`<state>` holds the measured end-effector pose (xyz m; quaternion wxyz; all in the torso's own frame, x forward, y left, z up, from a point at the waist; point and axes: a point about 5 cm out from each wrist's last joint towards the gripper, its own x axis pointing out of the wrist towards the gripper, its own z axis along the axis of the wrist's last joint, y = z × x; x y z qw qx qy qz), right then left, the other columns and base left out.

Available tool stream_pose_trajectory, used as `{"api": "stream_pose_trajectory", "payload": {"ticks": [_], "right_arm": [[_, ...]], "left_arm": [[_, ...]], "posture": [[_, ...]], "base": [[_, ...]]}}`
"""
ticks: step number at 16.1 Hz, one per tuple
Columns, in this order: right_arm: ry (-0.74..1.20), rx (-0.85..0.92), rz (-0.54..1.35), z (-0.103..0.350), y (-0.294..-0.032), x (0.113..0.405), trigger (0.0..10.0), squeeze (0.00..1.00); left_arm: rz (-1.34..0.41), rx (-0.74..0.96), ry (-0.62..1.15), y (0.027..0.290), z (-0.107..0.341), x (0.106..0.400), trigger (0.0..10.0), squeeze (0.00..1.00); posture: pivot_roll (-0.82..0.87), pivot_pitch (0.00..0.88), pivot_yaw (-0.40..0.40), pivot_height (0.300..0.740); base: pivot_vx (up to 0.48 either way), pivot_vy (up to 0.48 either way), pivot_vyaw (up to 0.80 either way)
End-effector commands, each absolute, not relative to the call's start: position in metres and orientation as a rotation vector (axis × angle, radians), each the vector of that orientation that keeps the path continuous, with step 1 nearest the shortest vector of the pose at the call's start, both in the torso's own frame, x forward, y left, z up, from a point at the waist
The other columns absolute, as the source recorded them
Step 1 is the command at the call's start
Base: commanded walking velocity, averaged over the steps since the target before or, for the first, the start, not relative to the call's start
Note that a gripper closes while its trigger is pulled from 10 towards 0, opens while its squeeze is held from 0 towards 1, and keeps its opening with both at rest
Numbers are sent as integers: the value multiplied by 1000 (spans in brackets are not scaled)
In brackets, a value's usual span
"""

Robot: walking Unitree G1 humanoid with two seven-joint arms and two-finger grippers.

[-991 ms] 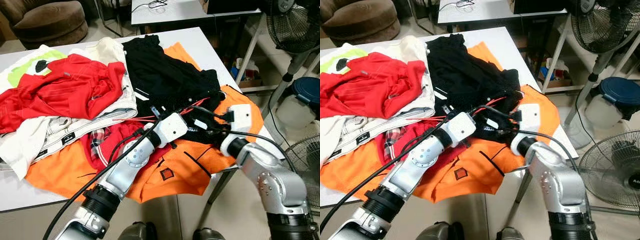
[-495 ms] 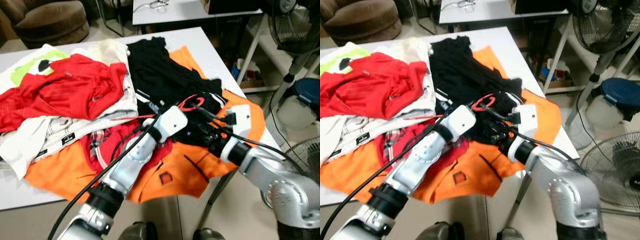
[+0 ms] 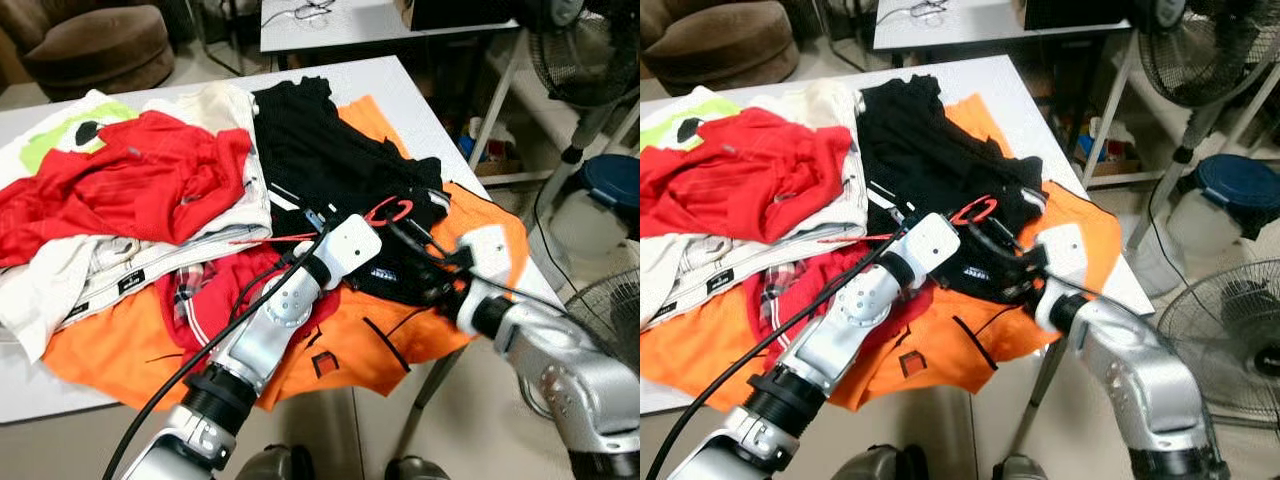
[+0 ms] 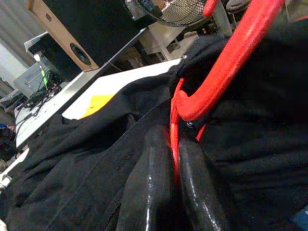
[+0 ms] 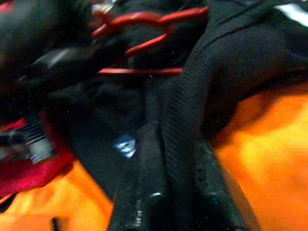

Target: Hang hanger

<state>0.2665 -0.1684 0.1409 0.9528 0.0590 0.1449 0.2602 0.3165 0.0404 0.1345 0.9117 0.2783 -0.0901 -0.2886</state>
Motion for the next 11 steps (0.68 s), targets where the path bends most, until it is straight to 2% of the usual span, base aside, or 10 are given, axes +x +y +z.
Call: {"api": "stream_pose_trajectory", "payload": {"ticks": [1, 4, 6, 8, 9, 11], "right_arm": [[246, 144, 518, 155, -182, 270, 10000, 1000], [128, 145, 675, 200, -209, 266, 10000, 1000], [151, 55, 749, 203, -218, 257, 10000, 1000], [243, -151, 787, 193, -234, 253, 10000, 1000], [243, -156, 798, 197, -236, 253, 10000, 1000], [176, -60, 833, 214, -228, 254, 10000, 1000]], "left_arm": [[-551, 596, -107, 58, 123, 321, 10000, 0], [-549, 617, -94, 64, 118, 321, 10000, 0], [-554, 630, -88, 66, 116, 321, 10000, 0], [-562, 640, -90, 67, 115, 321, 10000, 0], [-566, 654, -92, 69, 115, 321, 10000, 0], [-564, 657, -89, 71, 114, 321, 10000, 0]], "posture": [[-143, 101, 99, 740], [-146, 95, 101, 740], [-146, 92, 101, 740], [-149, 91, 105, 740], [-144, 91, 102, 740], [-142, 91, 102, 740]], "base": [[0, 0, 0], [0, 0, 0], [0, 0, 0], [0, 0, 0], [0, 0, 0], [0, 0, 0]]}}
